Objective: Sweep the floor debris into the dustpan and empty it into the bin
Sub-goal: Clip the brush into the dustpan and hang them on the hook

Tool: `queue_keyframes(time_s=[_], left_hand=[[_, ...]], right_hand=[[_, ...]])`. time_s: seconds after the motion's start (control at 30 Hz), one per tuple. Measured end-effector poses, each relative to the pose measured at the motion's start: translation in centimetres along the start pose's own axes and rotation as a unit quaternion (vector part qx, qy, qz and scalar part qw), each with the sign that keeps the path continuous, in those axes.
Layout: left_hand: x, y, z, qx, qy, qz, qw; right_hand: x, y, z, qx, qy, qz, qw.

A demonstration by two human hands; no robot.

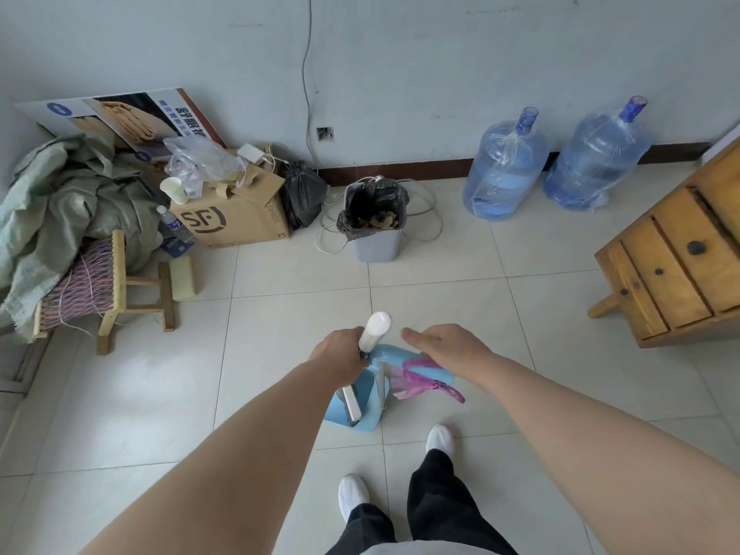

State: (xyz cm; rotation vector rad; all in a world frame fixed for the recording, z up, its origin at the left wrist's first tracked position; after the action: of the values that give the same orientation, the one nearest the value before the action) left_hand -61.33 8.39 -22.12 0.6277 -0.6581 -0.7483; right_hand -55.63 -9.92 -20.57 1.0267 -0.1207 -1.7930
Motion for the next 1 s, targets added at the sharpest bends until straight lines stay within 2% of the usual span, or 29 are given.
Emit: queue_keyframes(time_s=[0.03, 0.1, 0.2, 0.27, 0.37, 0.47, 0.57, 0.8, 1.0], left_hand=[[-0.1, -0.1, 0.1, 0.001, -0.001, 0.005, 1.0], [-0.4, -0.1, 0.4, 0.011, 0.0, 0.019, 1.0], [-1.0, 0.6, 0.4, 0.034, 0.017, 0.072, 0.997], [-1.3, 1.4, 0.6, 0.054, 0.02, 0.099, 0.993], [-1.2, 2.7, 0.9, 0.087, 0.008, 0.118, 0.989], [-0.4, 3.7, 1.6, 0.105, -0.011, 0.13, 0.986], [0.9, 4.7, 2.7, 0.114, -0.044, 0.11, 0.986], [4.1, 6.8, 4.6, 0.106, -0.07, 0.126, 0.984], [8.0, 7.5, 5.0, 0.065, -0.091, 0.167, 0.98]], right_hand=[[0.6, 0.2, 0.2, 0.017, -0.035, -0.103, 0.994], [2.0, 0.4, 1.0, 0.056, -0.103, -0.266, 0.957], [4.3, 0.0, 1.9, 0.093, -0.165, -0.37, 0.91], [5.3, -0.4, 2.2, 0.105, -0.188, -0.361, 0.907], [4.7, -1.1, 2.7, 0.075, -0.189, -0.281, 0.938], [2.0, -2.2, 3.2, 0.034, -0.128, -0.185, 0.974], [-0.8, -2.9, 2.8, 0.055, -0.021, -0.108, 0.992], [-5.7, -2.1, 4.2, 0.108, 0.126, 0.003, 0.986], [-5.0, 0.3, 4.2, 0.174, 0.176, -0.094, 0.964]])
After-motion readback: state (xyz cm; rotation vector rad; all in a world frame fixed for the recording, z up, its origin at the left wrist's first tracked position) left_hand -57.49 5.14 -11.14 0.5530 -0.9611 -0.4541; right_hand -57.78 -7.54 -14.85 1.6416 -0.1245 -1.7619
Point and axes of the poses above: each hand's wrist, its own z-axis away from the middle knuckle, its own y-axis out of the back of the hand, x = y × z, the point moved 1 cm from there along -z, towards the middle knuckle, and after that the axes turned 6 degrees about y, right-handed, at the moved point
